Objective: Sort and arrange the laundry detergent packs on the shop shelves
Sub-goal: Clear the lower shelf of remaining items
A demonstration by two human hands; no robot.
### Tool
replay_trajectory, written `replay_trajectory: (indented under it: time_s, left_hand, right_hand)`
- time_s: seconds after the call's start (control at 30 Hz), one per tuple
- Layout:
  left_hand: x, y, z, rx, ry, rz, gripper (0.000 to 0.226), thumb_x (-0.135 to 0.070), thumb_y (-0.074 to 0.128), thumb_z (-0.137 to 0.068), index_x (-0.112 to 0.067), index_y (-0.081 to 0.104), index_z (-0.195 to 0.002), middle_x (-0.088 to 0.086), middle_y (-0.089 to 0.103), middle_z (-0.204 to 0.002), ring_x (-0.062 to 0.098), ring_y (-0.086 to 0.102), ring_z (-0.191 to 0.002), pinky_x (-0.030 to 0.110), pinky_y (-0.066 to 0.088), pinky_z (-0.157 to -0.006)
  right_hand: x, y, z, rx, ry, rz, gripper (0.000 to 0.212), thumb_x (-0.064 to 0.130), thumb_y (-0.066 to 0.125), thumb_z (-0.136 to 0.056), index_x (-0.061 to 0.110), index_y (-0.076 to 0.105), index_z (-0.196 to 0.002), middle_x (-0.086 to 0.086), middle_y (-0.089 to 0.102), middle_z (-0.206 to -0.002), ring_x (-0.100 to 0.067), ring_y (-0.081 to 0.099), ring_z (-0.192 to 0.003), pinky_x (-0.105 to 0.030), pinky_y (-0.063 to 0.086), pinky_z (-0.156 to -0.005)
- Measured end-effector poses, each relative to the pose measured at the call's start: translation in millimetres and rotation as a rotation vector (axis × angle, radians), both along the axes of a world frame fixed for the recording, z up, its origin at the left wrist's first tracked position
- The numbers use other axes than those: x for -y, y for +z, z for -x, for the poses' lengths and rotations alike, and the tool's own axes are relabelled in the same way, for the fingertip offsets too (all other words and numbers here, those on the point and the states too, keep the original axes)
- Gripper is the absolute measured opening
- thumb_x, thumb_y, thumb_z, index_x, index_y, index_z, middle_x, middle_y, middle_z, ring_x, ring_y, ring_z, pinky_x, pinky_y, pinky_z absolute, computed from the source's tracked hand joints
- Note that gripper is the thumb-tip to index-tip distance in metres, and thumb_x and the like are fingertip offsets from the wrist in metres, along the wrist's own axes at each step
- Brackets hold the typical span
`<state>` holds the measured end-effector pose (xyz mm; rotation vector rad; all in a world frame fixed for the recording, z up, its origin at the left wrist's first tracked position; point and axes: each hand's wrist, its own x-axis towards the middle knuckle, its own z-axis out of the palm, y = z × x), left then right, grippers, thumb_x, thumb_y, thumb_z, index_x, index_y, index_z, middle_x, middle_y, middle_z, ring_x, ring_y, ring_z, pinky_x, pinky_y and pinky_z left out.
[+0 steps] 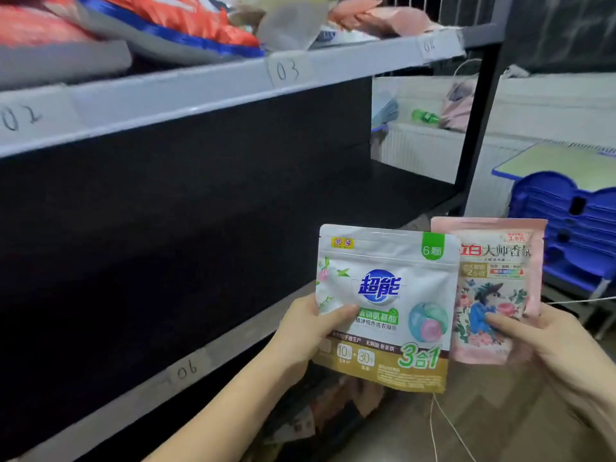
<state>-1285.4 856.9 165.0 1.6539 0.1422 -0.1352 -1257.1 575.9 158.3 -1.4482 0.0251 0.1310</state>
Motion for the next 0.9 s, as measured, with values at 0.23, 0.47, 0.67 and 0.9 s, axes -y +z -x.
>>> replay_trajectory:
  time_s: [0.23, 0.47, 0.67, 0.9]
  left_hand:
    - [-42, 139, 33, 0.236, -0.03, -0.017, 0.026, -0.021, 0.066, -0.083, -0.011, 0.067, -0.107, 0.007, 0.074, -0.099, 0.024, 0.071, -0.093, 0.038, 0.056, -0.085]
    - [-59, 238, 7, 0.463, 0.131, 0.052, 0.037, -0.023, 0.069, -0.065, -0.012, 0.069, -0.1, 0.01, 0.074, -0.096, 0.025, 0.072, -0.085, 0.03, 0.059, -0.072]
    - [-58, 311, -58, 0.709, 0.366, -0.065, 0.029, -0.024, 0.068, -0.063, -0.016, 0.069, -0.091, 0.001, 0.075, -0.083, 0.015, 0.072, -0.068, 0.031, 0.059, -0.061]
    - [-87, 379, -140, 0.707, 0.549, -0.185, 0.013, -0.021, 0.066, -0.086, -0.012, 0.067, -0.095, -0.002, 0.074, -0.076, 0.011, 0.071, -0.065, 0.029, 0.059, -0.057]
  right_hand:
    - [-29, 94, -26, 0.24, 0.007, -0.097, 0.044, 0.019, 0.084, -0.044, 0.013, 0.066, -0.084, -0.003, 0.075, -0.078, -0.014, 0.071, -0.064, -0.022, 0.054, -0.048]
    - [-49, 199, -106, 0.457, 0.141, -0.081, 0.045, 0.035, 0.083, -0.038, 0.02, 0.073, -0.078, 0.004, 0.075, -0.077, -0.008, 0.071, -0.07, -0.019, 0.055, -0.053]
    - [-60, 284, -177, 0.604, 0.206, -0.132, 0.051, 0.025, 0.073, -0.041, 0.012, 0.063, -0.089, 0.005, 0.074, -0.074, -0.009, 0.071, -0.069, -0.02, 0.055, -0.052]
    - [-67, 354, -301, 0.614, 0.215, -0.069, 0.023, 0.011, 0.074, -0.065, 0.006, 0.06, -0.082, -0.007, 0.073, -0.08, -0.021, 0.071, -0.077, -0.037, 0.059, -0.054]
